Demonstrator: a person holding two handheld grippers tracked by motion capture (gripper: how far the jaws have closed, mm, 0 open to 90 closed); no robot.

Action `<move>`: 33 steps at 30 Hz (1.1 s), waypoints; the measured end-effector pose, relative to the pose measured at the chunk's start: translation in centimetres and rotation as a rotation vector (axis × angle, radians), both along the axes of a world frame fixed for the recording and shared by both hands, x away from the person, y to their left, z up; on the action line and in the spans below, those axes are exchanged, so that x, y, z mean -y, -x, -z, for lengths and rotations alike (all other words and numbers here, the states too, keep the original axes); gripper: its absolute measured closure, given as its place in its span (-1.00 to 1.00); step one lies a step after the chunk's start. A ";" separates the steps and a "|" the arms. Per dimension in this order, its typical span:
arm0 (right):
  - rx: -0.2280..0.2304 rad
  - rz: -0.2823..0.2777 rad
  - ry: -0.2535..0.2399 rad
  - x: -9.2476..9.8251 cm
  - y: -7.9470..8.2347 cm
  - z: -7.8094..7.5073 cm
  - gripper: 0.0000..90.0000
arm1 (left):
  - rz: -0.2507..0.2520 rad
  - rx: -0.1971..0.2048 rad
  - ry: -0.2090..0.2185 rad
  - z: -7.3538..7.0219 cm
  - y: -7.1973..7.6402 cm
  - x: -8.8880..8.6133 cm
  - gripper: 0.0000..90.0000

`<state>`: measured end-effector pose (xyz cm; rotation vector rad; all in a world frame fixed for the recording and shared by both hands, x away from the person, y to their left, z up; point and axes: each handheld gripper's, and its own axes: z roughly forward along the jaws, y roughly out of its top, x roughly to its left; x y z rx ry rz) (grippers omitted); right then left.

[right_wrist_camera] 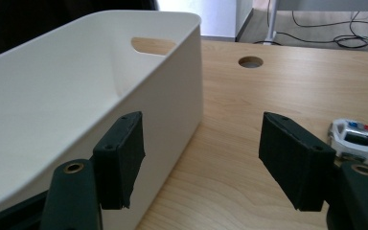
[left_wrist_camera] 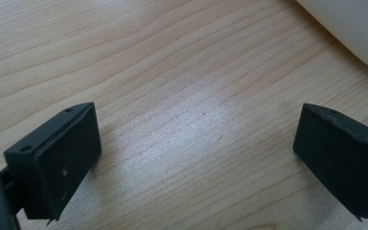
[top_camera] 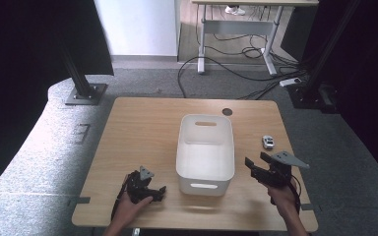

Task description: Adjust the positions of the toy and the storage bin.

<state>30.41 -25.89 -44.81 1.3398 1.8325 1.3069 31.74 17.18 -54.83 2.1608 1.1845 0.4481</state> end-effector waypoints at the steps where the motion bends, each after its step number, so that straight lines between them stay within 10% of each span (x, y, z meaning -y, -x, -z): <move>1: -0.001 0.002 0.004 0.2 0.1 0.1 -0.29 | 0.000 0.000 0.000 0.0 0.0 0.0 -0.95; 33: -0.099 0.119 0.076 4.1 -0.1 3.7 -0.33 | 0.004 0.000 -0.001 0.0 0.0 0.0 -0.95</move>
